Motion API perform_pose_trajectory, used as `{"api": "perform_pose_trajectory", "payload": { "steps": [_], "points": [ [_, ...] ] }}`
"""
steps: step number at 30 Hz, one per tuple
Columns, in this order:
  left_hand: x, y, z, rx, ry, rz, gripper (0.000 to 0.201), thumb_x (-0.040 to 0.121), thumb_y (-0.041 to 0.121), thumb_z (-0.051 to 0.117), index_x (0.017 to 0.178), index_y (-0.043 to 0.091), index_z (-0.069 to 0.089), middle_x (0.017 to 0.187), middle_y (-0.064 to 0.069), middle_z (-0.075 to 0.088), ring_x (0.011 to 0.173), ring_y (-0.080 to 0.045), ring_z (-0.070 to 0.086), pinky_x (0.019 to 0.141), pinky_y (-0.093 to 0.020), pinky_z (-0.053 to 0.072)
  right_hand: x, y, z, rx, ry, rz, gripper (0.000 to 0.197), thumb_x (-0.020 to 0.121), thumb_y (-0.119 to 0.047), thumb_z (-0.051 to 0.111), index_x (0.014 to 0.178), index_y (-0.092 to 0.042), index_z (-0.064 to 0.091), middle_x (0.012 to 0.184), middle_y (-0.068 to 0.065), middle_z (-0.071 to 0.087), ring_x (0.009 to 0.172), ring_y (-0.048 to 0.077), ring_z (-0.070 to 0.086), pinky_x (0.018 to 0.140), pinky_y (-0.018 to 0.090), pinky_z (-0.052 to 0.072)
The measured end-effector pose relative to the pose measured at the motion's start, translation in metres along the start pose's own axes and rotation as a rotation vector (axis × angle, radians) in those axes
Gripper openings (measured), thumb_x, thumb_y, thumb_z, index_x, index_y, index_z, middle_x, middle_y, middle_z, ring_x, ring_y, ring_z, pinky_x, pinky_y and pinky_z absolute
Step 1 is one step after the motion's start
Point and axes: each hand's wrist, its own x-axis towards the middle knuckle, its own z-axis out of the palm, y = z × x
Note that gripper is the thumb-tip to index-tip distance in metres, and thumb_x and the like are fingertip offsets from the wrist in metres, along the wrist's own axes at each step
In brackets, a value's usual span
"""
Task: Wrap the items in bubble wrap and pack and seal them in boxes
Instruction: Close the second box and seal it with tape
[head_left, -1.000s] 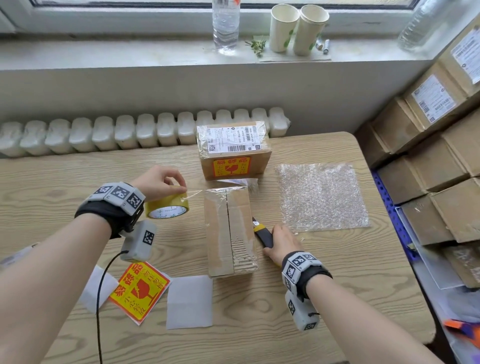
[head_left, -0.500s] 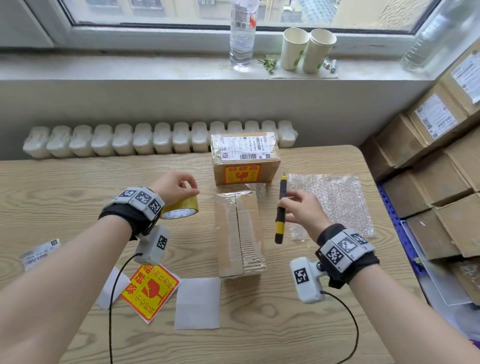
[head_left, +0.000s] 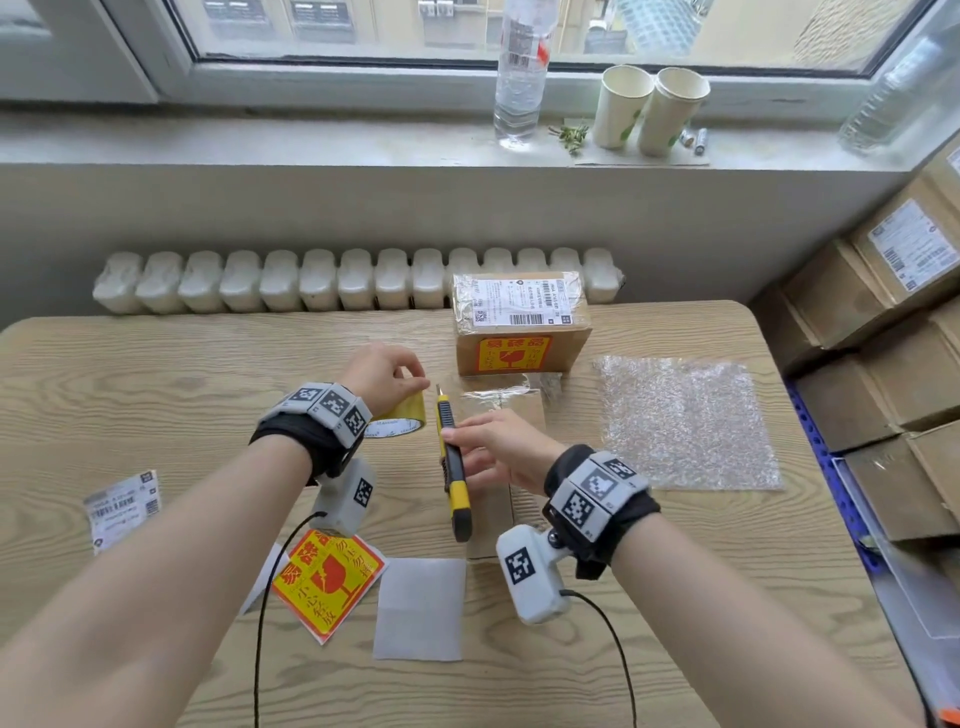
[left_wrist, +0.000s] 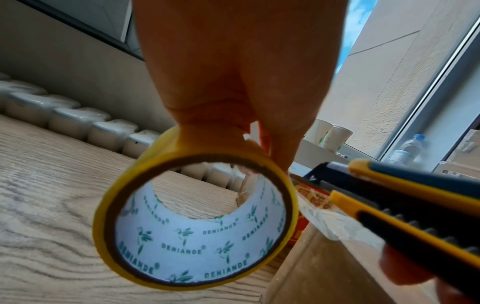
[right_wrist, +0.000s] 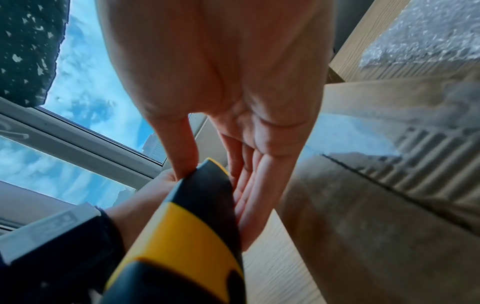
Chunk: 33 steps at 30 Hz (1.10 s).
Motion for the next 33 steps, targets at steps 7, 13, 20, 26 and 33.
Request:
{"api": "perform_pose_trajectory", "payload": {
  "steps": [7, 13, 20, 26, 33],
  "points": [
    [-0.001, -0.001, 0.003, -0.02, 0.023, -0.01, 0.012, 0.088, 0.032, 0.063, 0.089, 0.021, 0.066, 0.075, 0.004, 0.055, 0.064, -0.007, 0.046, 0.057, -0.025, 0.034, 0.009, -0.001, 0.006, 0.025, 0.054, 0.027, 0.028, 0.093, -0.016, 0.058, 0.114, 0.001, 0.059, 0.091, 0.013, 0.069, 0.074, 0.02, 0.068, 0.072, 0.033, 0.059],
    [-0.001, 0.001, 0.0, -0.001, -0.003, 0.025, 0.011, 0.088, 0.033, 0.062, 0.089, 0.023, 0.066, 0.083, 0.004, 0.058, 0.077, -0.012, 0.052, 0.064, -0.027, 0.038, 0.011, -0.002, 0.012, 0.009, 0.083, 0.027, 0.033, 0.093, -0.016, 0.058, 0.117, 0.006, 0.057, 0.098, 0.019, 0.067, 0.072, 0.022, 0.067, 0.062, 0.029, 0.059],
    [-0.006, 0.003, 0.001, 0.046, 0.03, 0.072, 0.014, 0.091, 0.032, 0.059, 0.095, 0.021, 0.066, 0.087, 0.003, 0.056, 0.082, -0.015, 0.051, 0.069, -0.027, 0.037, 0.015, -0.003, 0.013, 0.003, 0.118, 0.04, 0.035, 0.095, -0.018, 0.056, 0.115, 0.01, 0.057, 0.086, 0.015, 0.066, 0.068, 0.023, 0.065, 0.064, 0.031, 0.057],
    [-0.003, 0.0, 0.003, 0.052, 0.105, 0.041, 0.014, 0.092, 0.03, 0.057, 0.095, 0.019, 0.065, 0.088, 0.004, 0.054, 0.085, -0.014, 0.049, 0.072, -0.029, 0.039, 0.01, -0.001, 0.006, -0.031, 0.106, 0.076, 0.02, 0.092, -0.018, 0.06, 0.083, 0.0, 0.061, 0.06, 0.007, 0.065, 0.058, 0.021, 0.065, 0.063, 0.032, 0.057],
    [0.0, -0.012, -0.002, 0.081, 0.114, -0.014, 0.011, 0.092, 0.031, 0.057, 0.094, 0.022, 0.063, 0.092, 0.004, 0.054, 0.088, -0.014, 0.048, 0.072, -0.03, 0.038, 0.001, -0.001, 0.0, -0.151, 0.064, 0.131, 0.023, 0.092, -0.02, 0.06, 0.078, -0.001, 0.06, 0.063, 0.009, 0.062, 0.048, 0.015, 0.061, 0.049, 0.024, 0.054]
  ]
}}
